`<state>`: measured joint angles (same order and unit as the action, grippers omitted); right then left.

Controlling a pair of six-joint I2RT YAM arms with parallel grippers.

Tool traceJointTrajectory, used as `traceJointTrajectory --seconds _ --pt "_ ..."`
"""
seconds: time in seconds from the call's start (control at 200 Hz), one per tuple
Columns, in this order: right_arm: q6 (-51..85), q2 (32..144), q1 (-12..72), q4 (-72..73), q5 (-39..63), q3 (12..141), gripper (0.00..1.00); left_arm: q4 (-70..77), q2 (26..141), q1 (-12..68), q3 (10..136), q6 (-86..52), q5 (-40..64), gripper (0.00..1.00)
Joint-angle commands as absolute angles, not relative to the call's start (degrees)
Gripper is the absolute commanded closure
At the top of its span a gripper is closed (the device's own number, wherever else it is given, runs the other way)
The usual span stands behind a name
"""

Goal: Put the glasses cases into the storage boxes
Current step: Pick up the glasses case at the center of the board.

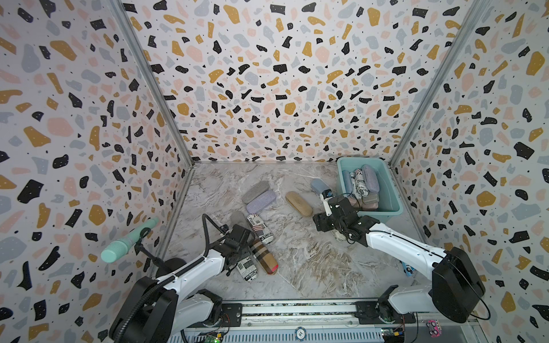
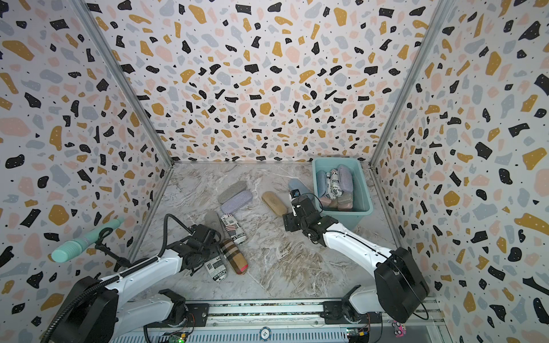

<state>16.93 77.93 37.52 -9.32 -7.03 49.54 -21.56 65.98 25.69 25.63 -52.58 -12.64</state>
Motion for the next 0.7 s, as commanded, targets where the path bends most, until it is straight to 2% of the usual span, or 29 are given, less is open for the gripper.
traceJointTrajectory --seconds 0.0,0.32,0.501,0.696 --pt "17.4 75.9 37.6 -9.0 -5.9 49.3 0.21 -22.1 65.0 25.9 24.1 -51.7 -13.1 0.34" --pt "17.2 75.8 38.4 -9.1 -5.4 50.3 0.23 -24.0 58.7 25.9 25.9 -48.7 -13.1 0.39" --pt "16.5 75.3 40.0 -9.0 -4.4 51.0 0.24 -27.7 56.4 25.9 31.9 -45.2 -13.0 0.41" --pt "16.0 74.4 40.2 -7.6 1.2 52.0 0.25 -29.6 55.7 25.9 40.3 -41.8 -12.2 0.43"
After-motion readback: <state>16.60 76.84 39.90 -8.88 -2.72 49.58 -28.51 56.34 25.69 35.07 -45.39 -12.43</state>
